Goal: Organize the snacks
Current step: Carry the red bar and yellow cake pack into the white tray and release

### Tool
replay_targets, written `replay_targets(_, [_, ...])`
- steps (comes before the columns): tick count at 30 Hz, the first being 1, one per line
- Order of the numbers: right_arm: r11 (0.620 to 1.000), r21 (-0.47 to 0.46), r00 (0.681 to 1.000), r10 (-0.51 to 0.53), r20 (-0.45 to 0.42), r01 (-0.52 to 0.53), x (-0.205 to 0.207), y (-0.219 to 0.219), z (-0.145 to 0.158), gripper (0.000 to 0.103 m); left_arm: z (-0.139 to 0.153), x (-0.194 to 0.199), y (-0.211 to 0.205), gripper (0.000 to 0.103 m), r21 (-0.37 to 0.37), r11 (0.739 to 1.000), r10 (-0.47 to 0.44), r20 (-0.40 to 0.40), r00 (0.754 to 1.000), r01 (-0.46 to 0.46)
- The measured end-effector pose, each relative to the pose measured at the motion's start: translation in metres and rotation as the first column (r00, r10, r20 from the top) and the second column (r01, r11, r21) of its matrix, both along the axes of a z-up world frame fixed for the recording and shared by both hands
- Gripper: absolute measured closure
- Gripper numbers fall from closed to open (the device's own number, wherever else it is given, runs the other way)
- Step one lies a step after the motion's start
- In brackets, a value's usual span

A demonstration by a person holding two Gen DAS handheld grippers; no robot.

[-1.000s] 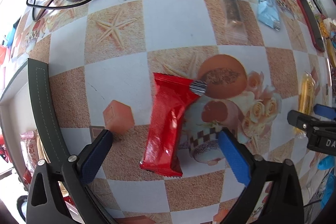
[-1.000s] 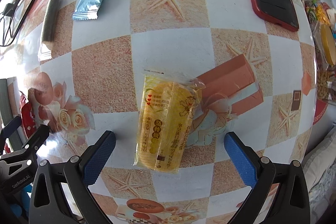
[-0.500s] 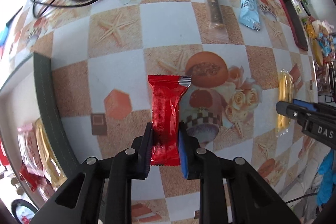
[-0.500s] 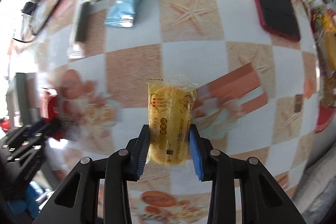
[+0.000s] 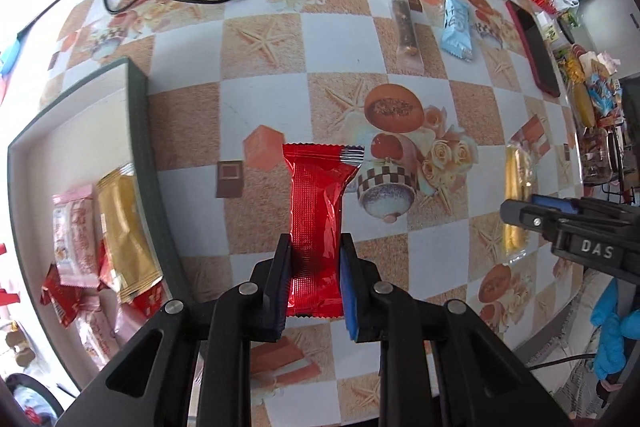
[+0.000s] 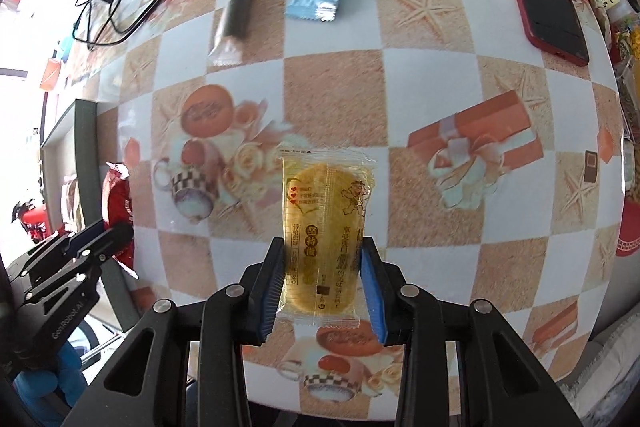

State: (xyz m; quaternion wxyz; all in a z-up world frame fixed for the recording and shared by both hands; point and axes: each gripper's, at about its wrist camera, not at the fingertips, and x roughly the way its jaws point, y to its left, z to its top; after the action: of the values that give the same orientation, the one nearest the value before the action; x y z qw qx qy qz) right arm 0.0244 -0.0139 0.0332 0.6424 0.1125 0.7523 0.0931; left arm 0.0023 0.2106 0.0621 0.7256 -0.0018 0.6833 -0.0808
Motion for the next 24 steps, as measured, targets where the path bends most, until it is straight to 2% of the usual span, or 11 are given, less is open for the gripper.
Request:
replay_targets(3, [1.000, 0.008, 1.000, 0.011, 0.002, -0.011, 0.007, 0.011, 0.006, 0.065, 0.011, -0.010, 0.018, 0.079, -0.004, 1.000, 0.007, 0.023, 1.000, -0.007])
replay_targets(7, [0.999, 0.014, 0.999, 0.045, 0.019, -0.045, 0.015, 0.031, 0.015, 0.065, 0.020, -0.022, 0.016, 0.079, -0.003, 1.000, 0.018, 0.060, 0.998, -0.018])
replay_targets(14, [0.991, 0.028, 0.990, 0.127, 0.063, -0.129, 0.037, 0.074, 0.029, 0.065, 0.036, -0.021, 0.042, 0.079, -0.003, 0.997, 0.078, 0.109, 0.991, -0.078])
replay_targets(16, [0.988, 0.032, 0.986, 0.151, 0.075, -0.154, 0.038, 0.091, 0.034, 0.065, 0.040, -0.021, 0.054, 0.079, -0.005, 0.995, 0.104, 0.121, 0.987, -0.104])
replay_targets(18, [0.984, 0.036, 0.981, 0.173, 0.087, -0.176, 0.020, 0.109, 0.038, 0.065, 0.043, -0.022, 0.066, 0.079, -0.007, 0.992, 0.129, 0.130, 0.983, -0.129])
replay_targets(24, [0.966, 0.050, 0.961, 0.248, 0.119, -0.255, 0.016, 0.151, 0.052, 0.065, 0.047, -0.027, 0.112, 0.079, -0.002, 0.976, 0.215, 0.148, 0.965, -0.217])
